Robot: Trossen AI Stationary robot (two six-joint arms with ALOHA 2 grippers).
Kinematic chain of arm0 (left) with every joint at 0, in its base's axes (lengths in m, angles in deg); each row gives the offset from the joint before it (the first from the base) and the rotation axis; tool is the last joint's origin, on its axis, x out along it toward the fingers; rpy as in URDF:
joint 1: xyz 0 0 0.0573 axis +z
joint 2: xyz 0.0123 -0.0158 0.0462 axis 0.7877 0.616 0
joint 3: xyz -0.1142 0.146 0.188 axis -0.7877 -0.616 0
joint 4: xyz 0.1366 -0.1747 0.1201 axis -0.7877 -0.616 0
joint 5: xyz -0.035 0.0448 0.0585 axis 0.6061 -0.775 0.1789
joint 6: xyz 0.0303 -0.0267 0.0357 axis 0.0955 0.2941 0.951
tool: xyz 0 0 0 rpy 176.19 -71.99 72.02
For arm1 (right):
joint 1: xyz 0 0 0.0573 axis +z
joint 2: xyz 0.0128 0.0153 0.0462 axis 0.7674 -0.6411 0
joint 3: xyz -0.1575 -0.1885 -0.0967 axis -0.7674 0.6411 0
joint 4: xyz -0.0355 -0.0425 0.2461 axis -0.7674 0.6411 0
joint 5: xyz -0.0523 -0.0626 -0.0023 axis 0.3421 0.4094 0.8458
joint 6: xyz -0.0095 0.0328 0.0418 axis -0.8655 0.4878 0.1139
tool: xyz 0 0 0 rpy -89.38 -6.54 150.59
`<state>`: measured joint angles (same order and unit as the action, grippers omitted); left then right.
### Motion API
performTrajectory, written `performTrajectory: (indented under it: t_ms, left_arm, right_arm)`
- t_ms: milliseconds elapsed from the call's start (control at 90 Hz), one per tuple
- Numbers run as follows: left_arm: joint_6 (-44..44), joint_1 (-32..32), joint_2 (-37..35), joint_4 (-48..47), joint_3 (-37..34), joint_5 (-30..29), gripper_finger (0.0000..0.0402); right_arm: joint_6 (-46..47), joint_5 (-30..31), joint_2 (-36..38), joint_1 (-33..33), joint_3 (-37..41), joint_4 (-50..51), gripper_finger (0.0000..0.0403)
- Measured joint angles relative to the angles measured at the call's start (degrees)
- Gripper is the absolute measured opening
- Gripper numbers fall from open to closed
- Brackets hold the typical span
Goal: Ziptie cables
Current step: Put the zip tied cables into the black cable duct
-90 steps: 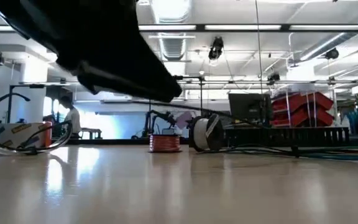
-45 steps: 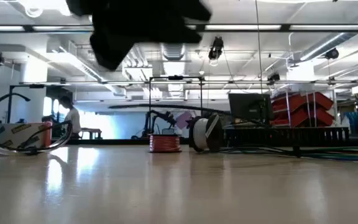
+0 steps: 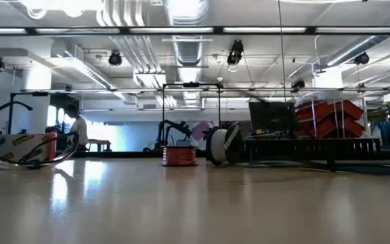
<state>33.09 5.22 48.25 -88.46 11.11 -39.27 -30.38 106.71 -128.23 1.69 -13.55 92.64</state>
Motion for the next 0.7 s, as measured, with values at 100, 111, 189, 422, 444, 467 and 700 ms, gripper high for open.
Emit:
performTrajectory:
  t_ms: [100,111,189,422,444,467,700]
  left_arm:
    - [1.6,-1.0,-1.2,0.2,0.0,-0.9,0.0062]
    - [1.8,-1.1,-1.4,0.3,0.0,-0.9,0.0061]
    - [2.6,-1.3,-2.0,0.3,0.0,-0.9,0.0061]
    - [5.9,-1.2,-2.7,-0.4,-0.4,-1.0,0.0062]
    - [6.1,-1.2,-2.7,-0.8,-0.5,-1.0,0.0062]
    - [6.3,-1.1,-2.7,-1.4,-0.5,-1.2,0.0061]
    - [5.7,3.0,-2.6,-6.9,-1.3,-9.4,0.0063]
  right_arm:
    - [-3.6,2.2,7.1,-1.9,-0.2,3.7,0.0015]
    - [-4.2,2.6,7.9,-2.2,-0.2,3.9,0.0015]
    - [-8.1,7.3,14.8,-4.0,-0.3,3.8,0.0015]
    - [-20.8,17.6,32.9,-9.1,-0.3,3.7,0.0015]
    - [-22.1,19.2,34.7,-9.6,-0.3,3.6,0.0015]
    - [-23.2,20.5,36.2,-10.2,-0.3,3.7,0.0014]
    - [-31.7,24.6,49.7,-16.7,-0.4,3.8,0.0014]
